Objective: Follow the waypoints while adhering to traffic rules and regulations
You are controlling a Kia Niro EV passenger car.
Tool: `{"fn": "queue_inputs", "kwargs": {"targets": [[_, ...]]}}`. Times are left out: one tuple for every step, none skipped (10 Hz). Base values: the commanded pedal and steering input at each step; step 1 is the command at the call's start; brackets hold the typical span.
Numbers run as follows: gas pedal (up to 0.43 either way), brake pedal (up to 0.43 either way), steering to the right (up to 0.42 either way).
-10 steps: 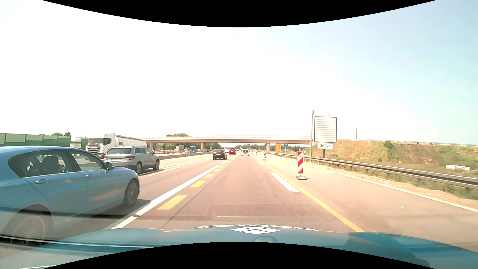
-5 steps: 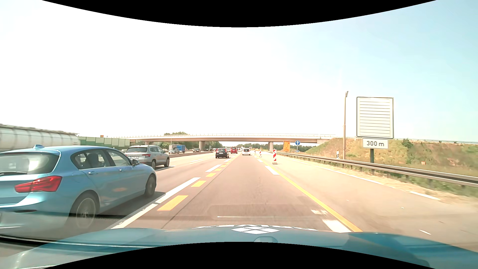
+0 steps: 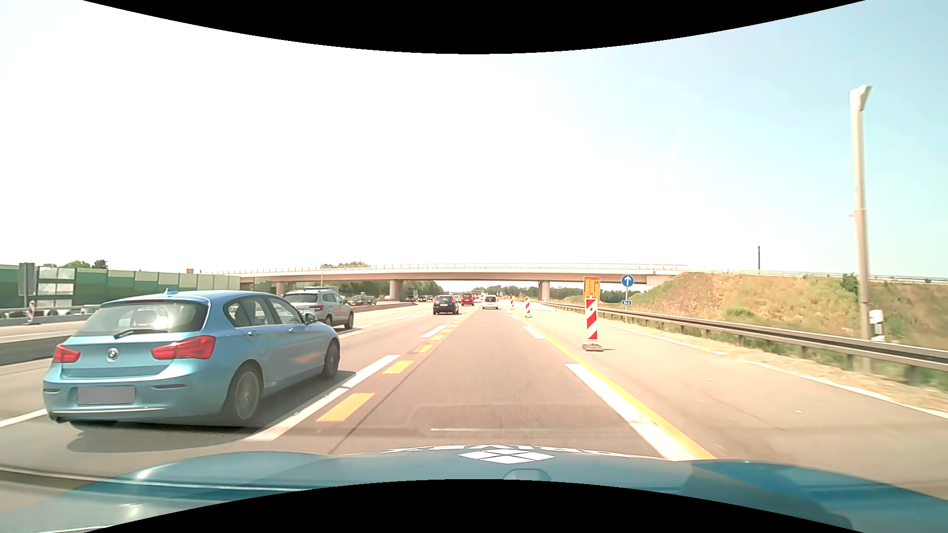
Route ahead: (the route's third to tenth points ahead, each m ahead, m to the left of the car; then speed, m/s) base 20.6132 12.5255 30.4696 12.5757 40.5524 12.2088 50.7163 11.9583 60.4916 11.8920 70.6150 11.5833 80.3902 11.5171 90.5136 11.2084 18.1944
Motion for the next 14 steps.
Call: {"fn": "queue_inputs", "kwargs": {"targets": [[0.11,0.0,-0.002],[0.11,0.0,-0.002],[0.098,0.0,-0.002],[0.087,0.0,-0.002],[0.087,0.0,-0.002],[0.079,0.0,-0.002],[0.079,0.0,-0.002],[0.098,0.0,-0.001],[0.098,0.0,0.0],[0.098,0.0,0.0],[0.098,0.0,0.0],[0.087,0.0,0.0],[0.087,0.0,0.001],[0.087,0.0,0.001]]}}
